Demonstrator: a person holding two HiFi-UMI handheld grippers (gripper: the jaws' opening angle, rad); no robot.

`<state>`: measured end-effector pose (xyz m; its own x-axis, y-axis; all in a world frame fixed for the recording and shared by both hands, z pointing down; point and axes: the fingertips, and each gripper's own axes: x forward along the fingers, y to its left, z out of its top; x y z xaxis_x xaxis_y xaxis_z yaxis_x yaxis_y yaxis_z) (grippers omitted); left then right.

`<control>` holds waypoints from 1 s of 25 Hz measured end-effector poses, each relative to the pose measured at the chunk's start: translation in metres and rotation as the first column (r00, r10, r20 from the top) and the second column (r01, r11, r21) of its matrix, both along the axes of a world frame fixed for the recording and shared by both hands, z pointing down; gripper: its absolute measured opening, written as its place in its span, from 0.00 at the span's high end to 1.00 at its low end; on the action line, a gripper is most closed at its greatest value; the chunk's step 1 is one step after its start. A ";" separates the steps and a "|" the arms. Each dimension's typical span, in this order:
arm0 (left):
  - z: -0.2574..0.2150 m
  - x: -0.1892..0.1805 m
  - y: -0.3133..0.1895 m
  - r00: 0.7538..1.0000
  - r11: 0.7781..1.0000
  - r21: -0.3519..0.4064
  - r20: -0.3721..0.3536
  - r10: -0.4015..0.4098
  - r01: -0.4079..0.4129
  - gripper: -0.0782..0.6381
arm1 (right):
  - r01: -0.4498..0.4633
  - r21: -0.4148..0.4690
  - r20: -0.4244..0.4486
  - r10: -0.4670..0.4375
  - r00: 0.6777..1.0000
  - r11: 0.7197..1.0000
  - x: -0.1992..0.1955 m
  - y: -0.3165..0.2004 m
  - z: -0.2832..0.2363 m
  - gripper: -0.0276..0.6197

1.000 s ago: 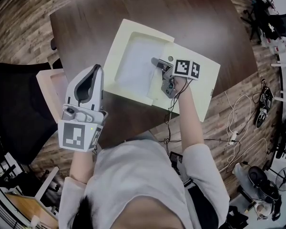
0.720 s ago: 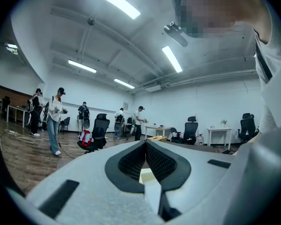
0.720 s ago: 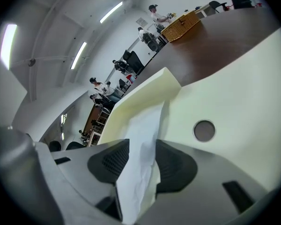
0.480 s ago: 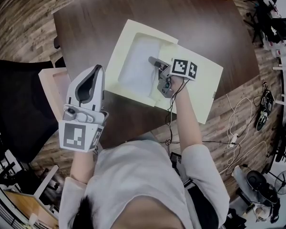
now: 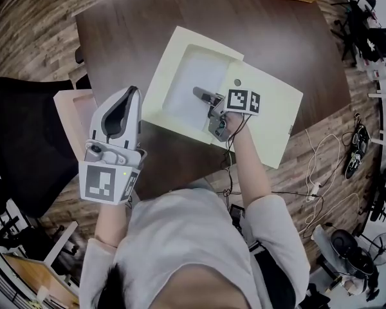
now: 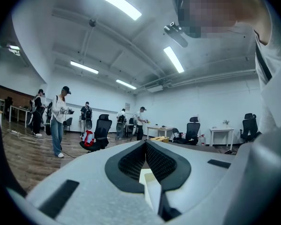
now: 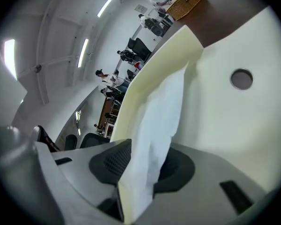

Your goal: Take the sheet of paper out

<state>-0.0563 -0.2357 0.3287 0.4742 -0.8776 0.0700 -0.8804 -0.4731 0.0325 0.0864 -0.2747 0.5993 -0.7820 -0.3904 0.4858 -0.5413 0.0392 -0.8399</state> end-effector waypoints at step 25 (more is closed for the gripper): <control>-0.020 -0.013 0.030 0.998 0.997 0.049 -0.008 0.061 -0.060 0.88 | -0.208 0.066 -0.181 0.216 0.959 0.976 0.066 0.035 -0.015 0.93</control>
<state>-0.0696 -0.2053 0.3083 0.5270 -0.8496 0.0227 -0.8499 -0.5267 0.0163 0.1528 -0.2398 0.5839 -0.5763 -0.5627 0.5927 -0.6880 -0.0573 -0.7234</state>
